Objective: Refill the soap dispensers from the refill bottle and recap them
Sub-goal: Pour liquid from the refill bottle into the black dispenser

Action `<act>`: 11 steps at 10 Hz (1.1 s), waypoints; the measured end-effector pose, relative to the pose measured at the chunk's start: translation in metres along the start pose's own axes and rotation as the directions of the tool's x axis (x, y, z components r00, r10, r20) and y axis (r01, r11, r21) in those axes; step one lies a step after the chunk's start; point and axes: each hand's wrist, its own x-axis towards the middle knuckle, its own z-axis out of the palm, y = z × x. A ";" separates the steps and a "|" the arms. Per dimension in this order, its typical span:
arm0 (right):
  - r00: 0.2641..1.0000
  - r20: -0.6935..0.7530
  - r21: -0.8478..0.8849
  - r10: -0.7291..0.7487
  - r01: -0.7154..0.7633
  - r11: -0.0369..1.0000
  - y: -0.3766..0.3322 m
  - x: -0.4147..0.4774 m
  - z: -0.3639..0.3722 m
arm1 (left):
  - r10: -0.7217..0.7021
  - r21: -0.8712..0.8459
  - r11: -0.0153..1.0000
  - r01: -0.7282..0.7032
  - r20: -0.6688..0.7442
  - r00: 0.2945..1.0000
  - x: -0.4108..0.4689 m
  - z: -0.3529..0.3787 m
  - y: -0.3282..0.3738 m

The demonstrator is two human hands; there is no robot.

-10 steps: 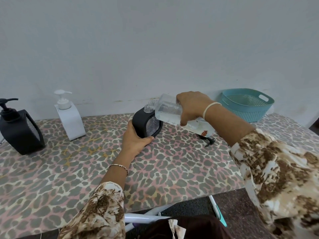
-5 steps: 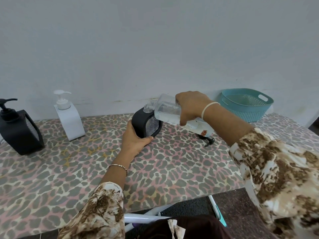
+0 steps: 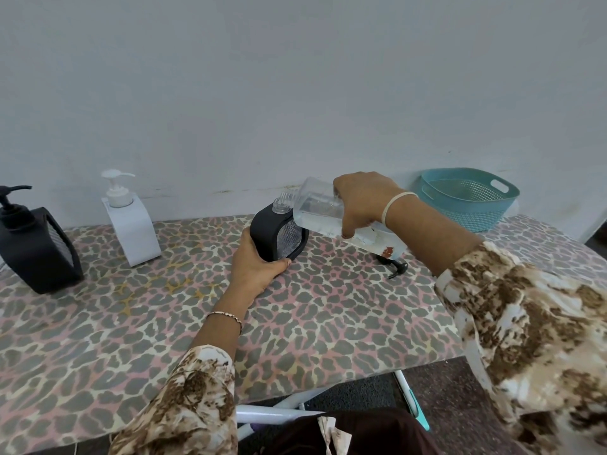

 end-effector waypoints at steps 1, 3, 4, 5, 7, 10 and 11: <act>1.000 -0.002 0.004 -0.001 0.001 1.000 0.000 0.000 0.000 | 0.008 0.016 1.000 -0.008 -0.007 1.000 -0.001 0.000 0.001; 1.000 0.005 0.006 0.004 -0.004 1.000 -0.001 -0.002 -0.001 | 0.008 0.029 1.000 -0.007 -0.011 1.000 -0.001 0.000 0.002; 1.000 0.007 0.003 0.006 -0.006 1.000 -0.001 -0.002 -0.002 | 0.008 0.031 0.999 -0.007 -0.012 1.000 -0.001 0.000 0.002; 1.000 0.006 0.004 0.006 -0.006 1.000 -0.001 -0.002 -0.002 | 0.014 0.033 0.999 -0.014 -0.010 1.000 -0.001 0.000 0.002; 1.000 0.007 -0.004 0.004 -0.004 1.000 -0.002 -0.003 -0.002 | 0.016 0.028 0.999 -0.016 -0.010 1.000 -0.001 0.000 0.001; 1.000 0.012 -0.012 0.008 -0.008 1.000 -0.003 -0.003 -0.004 | 0.017 0.028 0.999 -0.017 -0.006 1.000 -0.001 0.000 0.001; 1.000 0.015 -0.010 0.012 -0.012 1.000 -0.004 -0.004 -0.004 | 0.015 0.029 0.999 -0.015 -0.007 1.000 -0.001 0.000 0.001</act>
